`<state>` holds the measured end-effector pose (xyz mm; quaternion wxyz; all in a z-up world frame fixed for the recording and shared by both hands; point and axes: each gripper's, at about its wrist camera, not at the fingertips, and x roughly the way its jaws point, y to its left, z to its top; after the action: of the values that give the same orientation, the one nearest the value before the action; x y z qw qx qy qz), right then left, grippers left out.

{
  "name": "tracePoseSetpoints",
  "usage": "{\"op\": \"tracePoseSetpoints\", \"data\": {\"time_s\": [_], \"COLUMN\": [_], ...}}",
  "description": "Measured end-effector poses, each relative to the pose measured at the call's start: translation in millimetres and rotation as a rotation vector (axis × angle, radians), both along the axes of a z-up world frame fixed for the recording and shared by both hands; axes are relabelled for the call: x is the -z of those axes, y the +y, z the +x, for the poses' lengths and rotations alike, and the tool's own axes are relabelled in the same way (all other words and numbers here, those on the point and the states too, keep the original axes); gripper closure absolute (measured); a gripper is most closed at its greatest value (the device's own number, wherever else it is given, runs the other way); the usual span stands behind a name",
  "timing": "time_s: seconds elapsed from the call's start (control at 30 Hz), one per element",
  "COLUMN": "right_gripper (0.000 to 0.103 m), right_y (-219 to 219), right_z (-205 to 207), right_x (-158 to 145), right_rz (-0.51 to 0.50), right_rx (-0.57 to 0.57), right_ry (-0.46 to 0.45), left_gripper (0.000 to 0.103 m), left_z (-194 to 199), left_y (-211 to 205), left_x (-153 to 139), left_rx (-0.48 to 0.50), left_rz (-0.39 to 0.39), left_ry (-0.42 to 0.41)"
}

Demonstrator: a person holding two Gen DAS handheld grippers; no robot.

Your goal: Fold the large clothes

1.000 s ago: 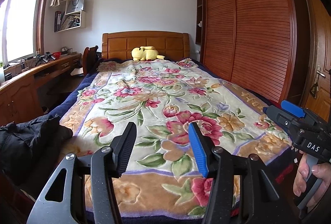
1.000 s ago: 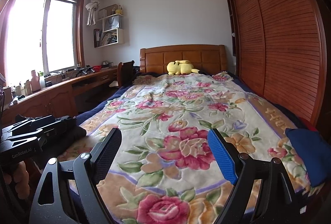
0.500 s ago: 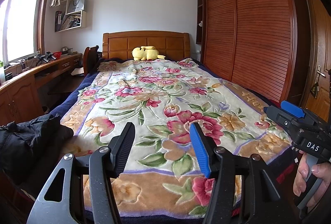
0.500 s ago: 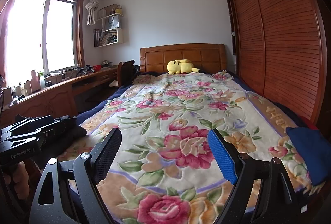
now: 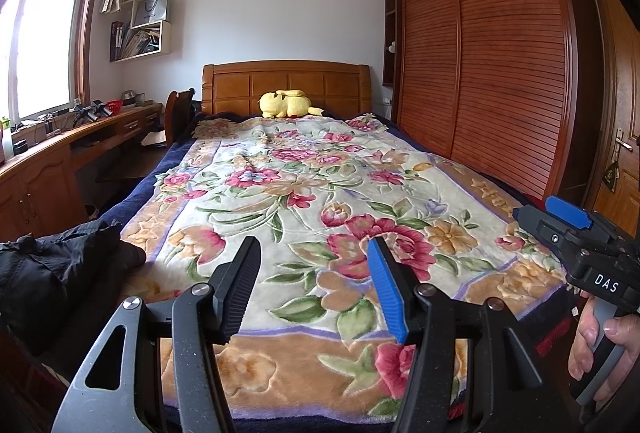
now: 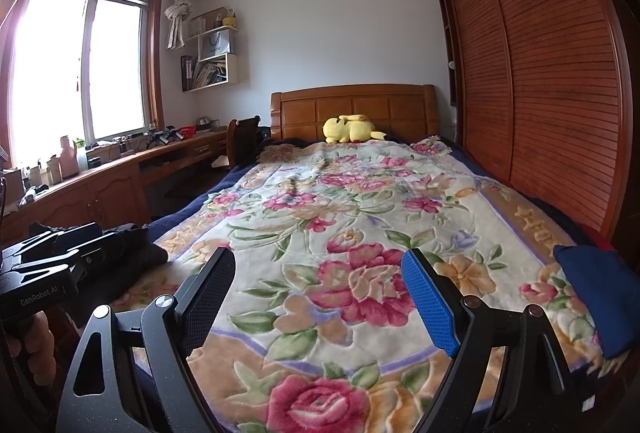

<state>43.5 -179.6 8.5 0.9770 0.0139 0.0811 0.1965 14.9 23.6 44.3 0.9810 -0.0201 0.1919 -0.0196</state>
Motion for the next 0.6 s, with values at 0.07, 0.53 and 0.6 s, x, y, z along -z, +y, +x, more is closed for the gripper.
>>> {"op": "tracePoseSetpoints", "data": {"time_s": [0.07,0.53,0.6], "right_gripper": [0.017,0.017,0.017], "right_y": [0.0,-0.1,-0.1], "right_z": [0.0,-0.2,-0.2], "right_x": [0.0,0.0,-0.2], "right_rz": [-0.001,0.000,-0.002], "right_rx": [-0.001,-0.003,-0.002], "right_ry": [-0.001,0.000,0.000], "left_gripper": [0.046,0.046,0.046], "left_z": [0.7,0.1,-0.6], "left_y": [-0.9,-0.7,0.5], "left_x": [-0.2,-0.1,0.2], "left_rx": [0.000,0.000,0.000], "left_rz": [-0.001,-0.001,-0.002], "left_ry": [0.001,0.001,0.001]}}
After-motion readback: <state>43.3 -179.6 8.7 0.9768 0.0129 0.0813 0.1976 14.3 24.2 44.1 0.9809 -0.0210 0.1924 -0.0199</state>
